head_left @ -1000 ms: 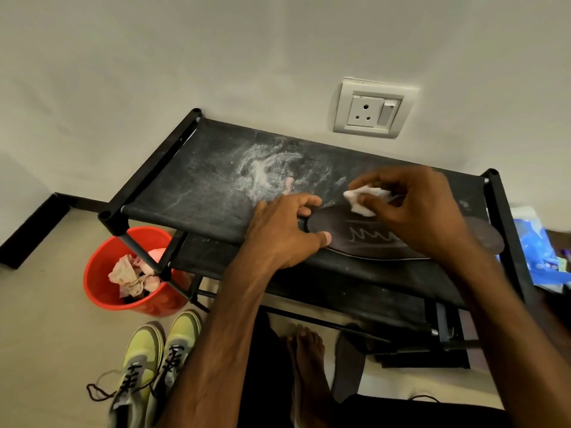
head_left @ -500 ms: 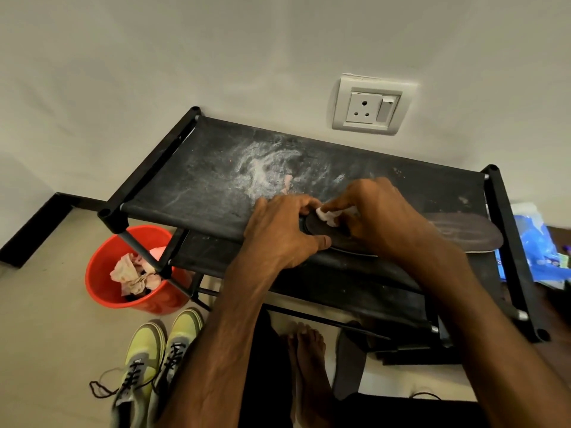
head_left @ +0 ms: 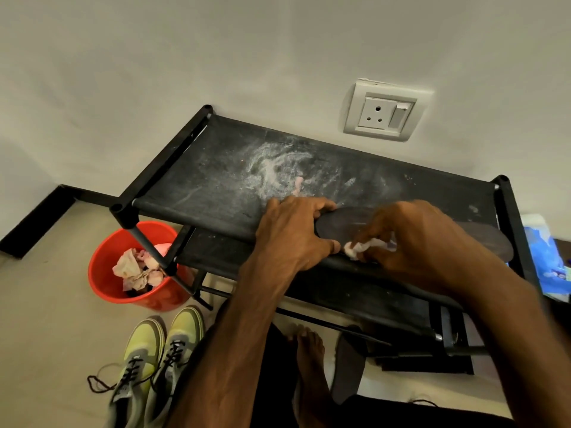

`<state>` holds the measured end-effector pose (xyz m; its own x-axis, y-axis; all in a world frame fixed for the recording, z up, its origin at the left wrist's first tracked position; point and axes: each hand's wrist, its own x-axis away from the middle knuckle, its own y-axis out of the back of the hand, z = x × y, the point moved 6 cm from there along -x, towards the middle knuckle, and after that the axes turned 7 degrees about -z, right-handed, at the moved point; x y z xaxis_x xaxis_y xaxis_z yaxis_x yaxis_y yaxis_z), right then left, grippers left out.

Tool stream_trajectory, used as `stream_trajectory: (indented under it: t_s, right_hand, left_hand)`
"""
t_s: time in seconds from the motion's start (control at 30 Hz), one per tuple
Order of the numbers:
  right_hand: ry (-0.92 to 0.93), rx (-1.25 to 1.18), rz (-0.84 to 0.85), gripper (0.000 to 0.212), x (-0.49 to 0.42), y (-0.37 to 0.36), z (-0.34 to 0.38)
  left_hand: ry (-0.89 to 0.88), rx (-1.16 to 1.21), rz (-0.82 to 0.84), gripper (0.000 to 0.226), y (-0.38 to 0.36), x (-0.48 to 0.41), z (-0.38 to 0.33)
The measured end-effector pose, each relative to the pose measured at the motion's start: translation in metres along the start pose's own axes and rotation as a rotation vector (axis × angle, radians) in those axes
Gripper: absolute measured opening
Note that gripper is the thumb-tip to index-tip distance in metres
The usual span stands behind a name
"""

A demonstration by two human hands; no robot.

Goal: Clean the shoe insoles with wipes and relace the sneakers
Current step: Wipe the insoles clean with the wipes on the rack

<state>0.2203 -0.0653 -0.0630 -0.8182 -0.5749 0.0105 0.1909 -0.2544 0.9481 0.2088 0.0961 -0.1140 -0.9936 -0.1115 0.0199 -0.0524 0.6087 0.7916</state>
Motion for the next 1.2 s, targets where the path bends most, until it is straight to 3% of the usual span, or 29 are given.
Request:
stream_trajectory:
  t_s: [0.3, 0.4, 0.57, 0.8, 1.2]
  right_hand:
    - [-0.124, 0.043, -0.426, 0.017, -0.029, -0.013, -0.011]
    - [-0.119, 0.05, -0.404, 0.015, -0.036, -0.016, -0.009]
    - [-0.02, 0.006, -0.2, 0.022, -0.021, -0.007, -0.003]
    - [-0.076, 0.012, -0.013, 0.017, 0.006, 0.001, -0.003]
    - [-0.158, 0.041, -0.365, 0.019, -0.033, -0.012, -0.021]
  left_hand:
    - [-0.025, -0.026, 0.026, 0.065, -0.003, -0.003, -0.001]
    - [-0.003, -0.006, 0.028, 0.064, -0.002, -0.003, 0.0]
    - [0.044, 0.053, -0.023, 0.069, -0.001, 0.0, 0.001]
    - [0.019, 0.045, -0.019, 0.067, 0.005, 0.003, -0.005]
    - [0.039, 0.013, 0.036, 0.068, -0.001, -0.002, -0.002]
